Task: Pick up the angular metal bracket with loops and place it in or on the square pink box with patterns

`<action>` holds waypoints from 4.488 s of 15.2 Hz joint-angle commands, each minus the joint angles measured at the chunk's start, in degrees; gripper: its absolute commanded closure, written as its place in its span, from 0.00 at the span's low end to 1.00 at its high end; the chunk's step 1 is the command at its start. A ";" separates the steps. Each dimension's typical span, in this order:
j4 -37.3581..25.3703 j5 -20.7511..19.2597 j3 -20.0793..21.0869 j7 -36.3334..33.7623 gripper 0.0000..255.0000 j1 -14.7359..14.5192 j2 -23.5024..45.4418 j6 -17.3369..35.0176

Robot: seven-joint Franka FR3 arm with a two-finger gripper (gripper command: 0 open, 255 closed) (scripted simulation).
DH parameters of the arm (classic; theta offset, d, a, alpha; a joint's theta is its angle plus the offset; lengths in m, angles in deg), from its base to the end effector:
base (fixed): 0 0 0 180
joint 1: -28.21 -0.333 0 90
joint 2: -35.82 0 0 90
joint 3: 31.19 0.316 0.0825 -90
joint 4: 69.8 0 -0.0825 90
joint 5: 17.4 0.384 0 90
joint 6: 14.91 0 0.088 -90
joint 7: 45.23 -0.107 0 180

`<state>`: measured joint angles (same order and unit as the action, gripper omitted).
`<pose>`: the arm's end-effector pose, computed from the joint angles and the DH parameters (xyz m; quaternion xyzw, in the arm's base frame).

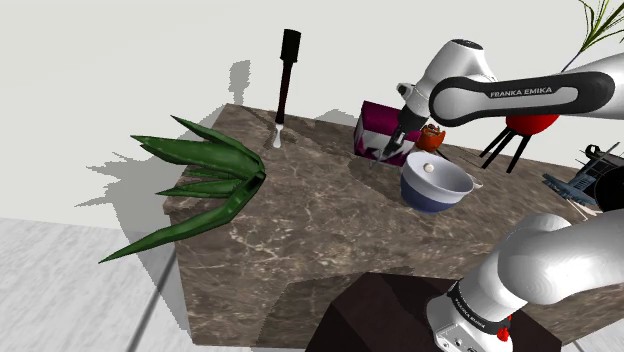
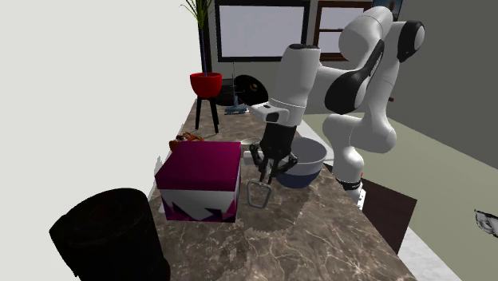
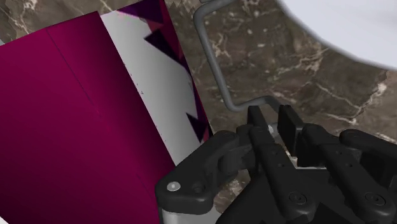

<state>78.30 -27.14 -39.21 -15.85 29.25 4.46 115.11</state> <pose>0.3914 -0.0680 0.4607 0.9665 0.2268 0.0976 0.0696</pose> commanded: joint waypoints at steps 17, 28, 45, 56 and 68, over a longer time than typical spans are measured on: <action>-9.38 -3.07 4.32 -2.99 0.00 -0.23 10.05 -9.83; -8.62 -3.26 4.17 -3.06 1.00 -0.12 10.57 -8.54; -13.87 -2.47 4.42 -1.81 1.00 -0.36 8.55 -15.73; -21.50 -1.77 4.75 -0.42 1.00 -0.55 7.60 -24.21; -31.34 -1.25 5.10 1.01 1.00 -0.65 8.33 -33.23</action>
<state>47.89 -28.46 -34.23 -14.85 28.64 12.67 82.72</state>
